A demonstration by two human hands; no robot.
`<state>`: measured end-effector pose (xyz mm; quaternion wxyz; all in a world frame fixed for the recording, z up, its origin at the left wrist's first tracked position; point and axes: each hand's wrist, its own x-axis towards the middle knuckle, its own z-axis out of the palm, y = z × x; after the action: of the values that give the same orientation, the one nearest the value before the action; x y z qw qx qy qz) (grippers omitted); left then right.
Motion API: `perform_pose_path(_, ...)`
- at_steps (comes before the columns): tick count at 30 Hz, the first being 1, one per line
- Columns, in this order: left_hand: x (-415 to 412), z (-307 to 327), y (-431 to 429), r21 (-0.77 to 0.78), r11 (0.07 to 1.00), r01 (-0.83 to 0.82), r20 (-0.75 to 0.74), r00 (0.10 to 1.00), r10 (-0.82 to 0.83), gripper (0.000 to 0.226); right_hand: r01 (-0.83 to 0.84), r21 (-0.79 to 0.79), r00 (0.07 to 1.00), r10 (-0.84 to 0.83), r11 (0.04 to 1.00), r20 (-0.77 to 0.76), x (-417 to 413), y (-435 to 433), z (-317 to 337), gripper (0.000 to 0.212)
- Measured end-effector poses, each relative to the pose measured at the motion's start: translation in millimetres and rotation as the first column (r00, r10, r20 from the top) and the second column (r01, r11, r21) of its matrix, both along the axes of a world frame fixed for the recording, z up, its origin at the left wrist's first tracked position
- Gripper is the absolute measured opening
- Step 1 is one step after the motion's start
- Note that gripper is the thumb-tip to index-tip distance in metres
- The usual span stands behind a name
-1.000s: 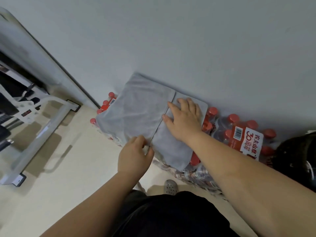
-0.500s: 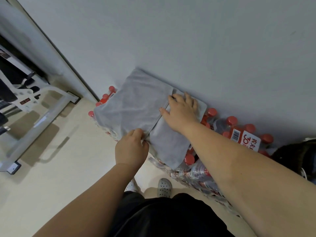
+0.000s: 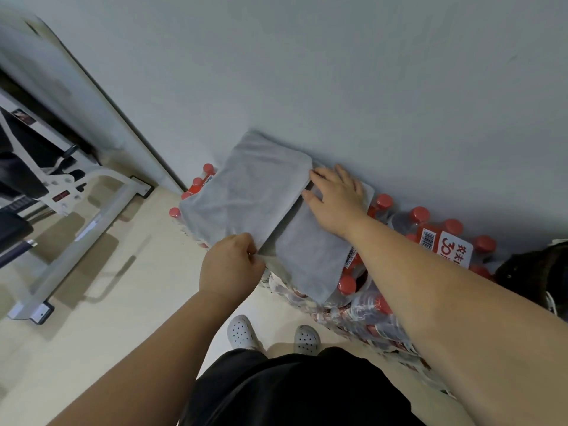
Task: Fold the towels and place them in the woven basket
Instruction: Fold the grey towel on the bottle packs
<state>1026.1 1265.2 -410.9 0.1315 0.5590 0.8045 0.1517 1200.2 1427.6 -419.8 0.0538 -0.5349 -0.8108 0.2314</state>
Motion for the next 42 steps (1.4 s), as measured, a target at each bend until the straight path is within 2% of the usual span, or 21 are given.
perform_pose_path(4,4.4,35.4,1.7,0.091,0.987,0.131,0.029,0.990,-0.135,0.012,0.016,0.130,0.982,0.009,0.991,-0.187,8.9,4.7,33.3,0.051)
perform_pose_path(8,30.6,61.1,-4.7,0.154,0.960,0.236,0.171,0.950,-0.261,0.014,0.171,0.224,0.938,-0.089,0.959,-0.336,33.2,-3.7,58.3,0.045)
perform_pose_path(10,45.0,57.2,-7.0,0.132,0.956,0.261,0.232,0.930,-0.286,0.012,0.189,0.224,0.955,-0.126,0.956,-0.267,44.5,-11.0,53.2,0.046)
perform_pose_path(14,65.1,22.5,-1.1,-0.038,0.956,0.292,0.279,0.921,-0.271,0.009,0.120,-0.003,0.991,-0.120,0.993,0.065,59.5,-20.1,18.4,0.066)
perform_pose_path(16,68.7,9.7,3.7,-0.100,0.944,0.314,0.280,0.919,-0.276,0.010,0.112,-0.029,0.987,-0.108,0.993,0.121,63.1,-22.6,8.7,0.071)
perform_pose_path(18,69.0,4.7,7.3,-0.112,0.937,0.330,0.273,0.917,-0.290,0.012,0.112,-0.028,0.988,-0.108,0.993,0.113,64.1,-22.5,8.2,0.071)
perform_pose_path(21,67.5,13.3,7.6,-0.087,0.939,0.333,0.279,0.913,-0.298,0.012,0.131,-0.016,0.991,-0.130,0.991,0.030,63.6,-21.4,19.1,0.067)
perform_pose_path(25,64.0,35.5,2.8,-0.009,0.967,0.256,0.378,0.896,-0.234,0.017,0.228,0.160,0.948,-0.182,0.960,-0.260,65.5,-23.2,45.2,0.053)
perform_pose_path(28,70.3,45.7,-0.7,0.016,0.966,0.259,0.423,0.873,-0.242,0.017,0.291,0.199,0.924,-0.221,0.936,-0.313,72.5,-27.1,54.1,0.050)
perform_pose_path(31,84.0,41.4,0.9,-0.039,0.948,0.317,0.461,0.847,-0.264,0.014,0.278,0.163,0.948,-0.243,0.947,-0.206,80.1,-27.4,43.8,0.057)
perform_pose_path(34,92.1,23.5,7.0,-0.165,0.906,0.389,0.436,0.853,-0.286,0.016,0.184,0.019,0.981,-0.185,0.983,0.061,81.8,-28.7,27.3,0.076)
perform_pose_path(36,91.3,15.2,8.8,-0.191,0.898,0.397,0.408,0.864,-0.296,0.021,0.160,-0.075,0.969,-0.142,0.984,0.201,77.5,-34.8,17.9,0.080)
perform_pose_path(38,85.8,14.4,9.4,-0.171,0.909,0.380,0.416,0.864,-0.283,0.022,0.153,-0.047,0.960,-0.137,0.987,0.245,68.2,-44.5,12.6,0.079)
perform_pose_path(40,75.0,17.3,10.4,-0.128,0.930,0.343,0.397,0.877,-0.269,0.023,0.113,0.065,0.961,-0.126,0.991,0.247,52.6,-54.7,13.2,0.078)
perform_pose_path(42,59.4,19.1,14.2,-0.044,0.958,0.283,0.286,0.922,-0.259,0.020,0.065,0.118,0.970,-0.091,0.991,0.227,33.3,-59.6,15.3,0.079)
